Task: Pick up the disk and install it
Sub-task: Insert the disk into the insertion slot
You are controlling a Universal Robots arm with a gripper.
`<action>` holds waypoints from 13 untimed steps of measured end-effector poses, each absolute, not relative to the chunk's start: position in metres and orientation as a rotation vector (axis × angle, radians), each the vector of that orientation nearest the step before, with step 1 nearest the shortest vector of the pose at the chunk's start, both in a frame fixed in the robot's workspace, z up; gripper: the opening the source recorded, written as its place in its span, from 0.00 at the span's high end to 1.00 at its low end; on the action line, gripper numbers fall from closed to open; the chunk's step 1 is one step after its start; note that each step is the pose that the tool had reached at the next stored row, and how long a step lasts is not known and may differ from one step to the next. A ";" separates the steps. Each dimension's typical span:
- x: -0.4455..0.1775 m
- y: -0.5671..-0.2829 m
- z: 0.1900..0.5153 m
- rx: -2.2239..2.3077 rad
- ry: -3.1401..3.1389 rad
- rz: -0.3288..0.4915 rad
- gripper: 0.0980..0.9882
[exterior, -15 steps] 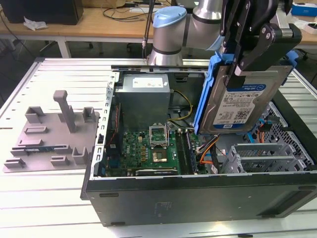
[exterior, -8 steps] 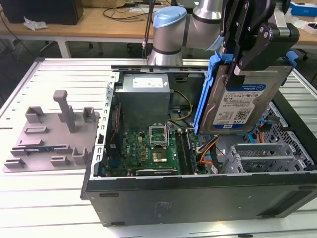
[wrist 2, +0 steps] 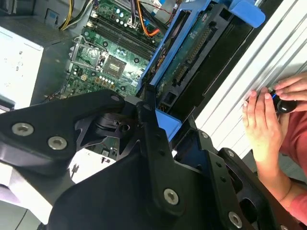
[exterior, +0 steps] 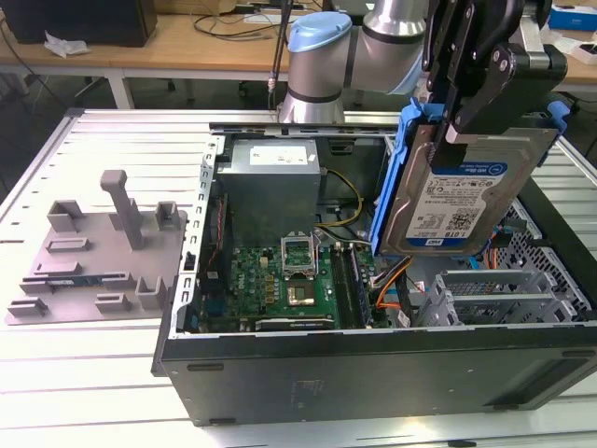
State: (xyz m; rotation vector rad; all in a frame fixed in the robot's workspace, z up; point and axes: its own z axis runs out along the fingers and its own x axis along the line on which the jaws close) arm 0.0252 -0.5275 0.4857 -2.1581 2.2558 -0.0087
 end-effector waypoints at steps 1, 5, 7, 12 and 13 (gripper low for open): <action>0.025 -0.527 0.485 -2.154 2.261 -0.010 0.70; 0.032 -0.526 0.484 -2.147 2.268 -0.011 0.70; 0.038 -0.526 0.484 -2.147 2.268 -0.010 0.70; 0.044 -0.527 0.484 -2.153 2.263 -0.010 0.70; 0.045 -0.527 0.484 -2.158 2.259 -0.009 0.70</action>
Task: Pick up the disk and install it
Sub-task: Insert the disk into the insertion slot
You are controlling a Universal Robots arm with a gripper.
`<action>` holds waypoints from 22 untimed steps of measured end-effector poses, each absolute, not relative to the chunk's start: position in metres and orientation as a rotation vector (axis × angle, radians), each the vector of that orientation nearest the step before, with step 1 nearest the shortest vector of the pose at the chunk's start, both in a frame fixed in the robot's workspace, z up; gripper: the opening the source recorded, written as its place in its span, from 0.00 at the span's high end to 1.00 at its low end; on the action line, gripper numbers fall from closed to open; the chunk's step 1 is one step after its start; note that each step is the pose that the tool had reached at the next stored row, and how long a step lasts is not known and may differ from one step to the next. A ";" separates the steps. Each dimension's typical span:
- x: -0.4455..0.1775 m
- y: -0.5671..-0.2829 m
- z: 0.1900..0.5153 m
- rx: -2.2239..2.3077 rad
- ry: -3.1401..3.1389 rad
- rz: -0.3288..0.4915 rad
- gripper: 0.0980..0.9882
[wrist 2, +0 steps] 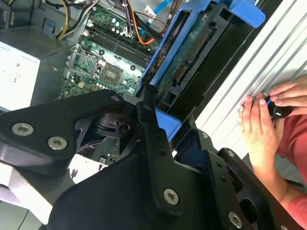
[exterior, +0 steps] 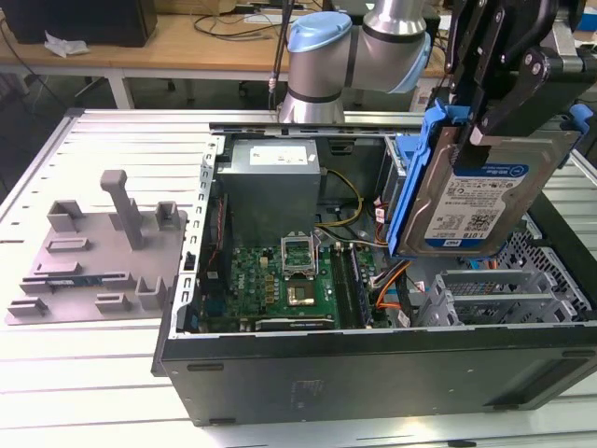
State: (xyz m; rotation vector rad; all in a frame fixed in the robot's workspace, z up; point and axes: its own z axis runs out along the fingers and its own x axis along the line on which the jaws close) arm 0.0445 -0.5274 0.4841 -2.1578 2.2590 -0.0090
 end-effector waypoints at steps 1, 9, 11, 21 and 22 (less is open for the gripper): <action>0.046 -0.528 0.484 -2.162 2.256 -0.008 0.70; 0.057 -0.533 0.484 -2.180 2.243 -0.002 0.70; 0.062 -0.533 0.484 -2.182 2.242 -0.001 0.70; 0.089 -0.537 0.484 -2.193 2.238 0.007 0.70; 0.093 -0.538 0.484 -2.195 2.238 0.007 0.70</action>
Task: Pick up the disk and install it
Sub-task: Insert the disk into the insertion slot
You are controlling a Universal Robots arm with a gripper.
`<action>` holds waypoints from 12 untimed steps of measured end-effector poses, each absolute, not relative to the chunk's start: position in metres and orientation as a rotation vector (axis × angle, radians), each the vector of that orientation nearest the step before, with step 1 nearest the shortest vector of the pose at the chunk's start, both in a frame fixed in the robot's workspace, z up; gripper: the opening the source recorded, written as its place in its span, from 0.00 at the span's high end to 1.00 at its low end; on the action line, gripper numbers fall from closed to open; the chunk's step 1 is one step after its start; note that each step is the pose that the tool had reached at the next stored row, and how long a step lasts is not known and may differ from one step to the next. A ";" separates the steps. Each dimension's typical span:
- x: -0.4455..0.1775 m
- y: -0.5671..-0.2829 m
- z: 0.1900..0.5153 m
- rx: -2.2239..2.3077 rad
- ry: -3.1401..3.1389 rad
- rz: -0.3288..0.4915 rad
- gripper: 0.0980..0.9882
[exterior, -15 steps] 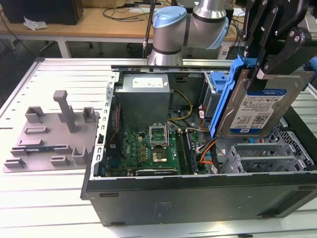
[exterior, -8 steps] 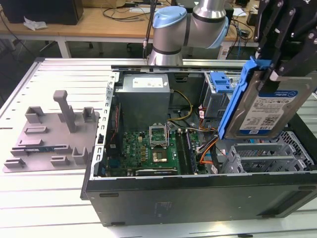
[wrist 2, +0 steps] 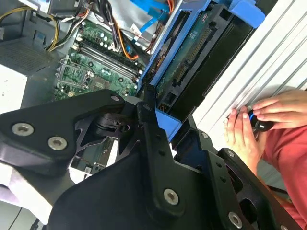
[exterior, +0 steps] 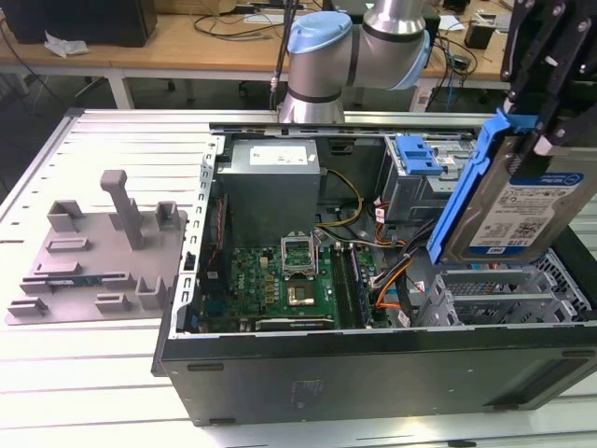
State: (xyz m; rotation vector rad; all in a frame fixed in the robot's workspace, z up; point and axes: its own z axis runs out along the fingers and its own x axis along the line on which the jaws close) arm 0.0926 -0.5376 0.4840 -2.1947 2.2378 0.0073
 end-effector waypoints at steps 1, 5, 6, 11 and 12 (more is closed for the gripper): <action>0.096 -0.538 0.484 -2.196 2.237 0.008 0.70; 0.110 -0.540 0.484 -2.201 2.234 0.010 0.70; 0.111 -0.540 0.484 -2.201 2.234 0.010 0.70; 0.111 -0.540 0.484 -2.201 2.234 0.010 0.70; 0.111 -0.540 0.484 -2.201 2.234 0.010 0.70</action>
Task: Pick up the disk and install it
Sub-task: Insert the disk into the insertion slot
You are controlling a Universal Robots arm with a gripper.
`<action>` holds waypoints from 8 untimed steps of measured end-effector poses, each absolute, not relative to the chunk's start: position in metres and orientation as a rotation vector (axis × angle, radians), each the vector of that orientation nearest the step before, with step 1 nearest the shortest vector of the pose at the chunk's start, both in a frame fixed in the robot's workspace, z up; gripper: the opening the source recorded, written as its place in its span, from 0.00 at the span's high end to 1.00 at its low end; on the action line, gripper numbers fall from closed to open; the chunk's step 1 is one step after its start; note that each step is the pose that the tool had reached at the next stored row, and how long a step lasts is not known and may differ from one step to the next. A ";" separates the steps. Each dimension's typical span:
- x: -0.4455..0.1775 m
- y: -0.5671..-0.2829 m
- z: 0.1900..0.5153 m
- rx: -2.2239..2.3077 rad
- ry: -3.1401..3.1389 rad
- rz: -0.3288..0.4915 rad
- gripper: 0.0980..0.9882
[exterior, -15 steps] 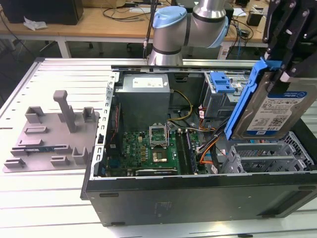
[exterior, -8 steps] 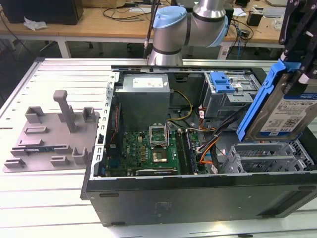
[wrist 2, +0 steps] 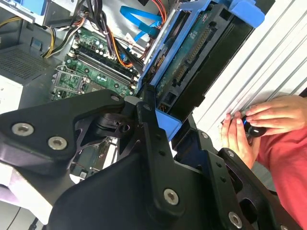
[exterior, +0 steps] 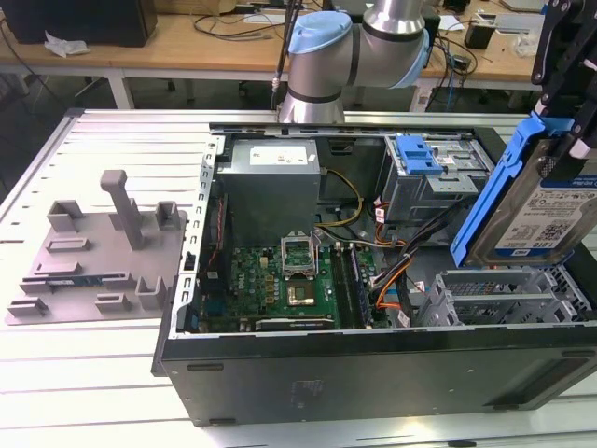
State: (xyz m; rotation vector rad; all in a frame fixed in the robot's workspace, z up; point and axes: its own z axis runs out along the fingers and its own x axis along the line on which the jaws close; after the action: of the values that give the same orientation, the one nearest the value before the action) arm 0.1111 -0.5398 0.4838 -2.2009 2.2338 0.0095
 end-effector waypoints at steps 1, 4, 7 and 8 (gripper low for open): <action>0.111 -0.540 0.484 -2.201 2.234 0.009 0.70; 0.111 -0.540 0.483 -2.203 2.232 0.010 0.70; 0.111 -0.541 0.482 -2.208 2.226 0.010 0.70; 0.111 -0.541 0.482 -2.210 2.224 0.010 0.70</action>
State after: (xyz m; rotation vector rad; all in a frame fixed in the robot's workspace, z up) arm 0.1110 -0.5413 0.4820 -2.2103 2.2243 0.0096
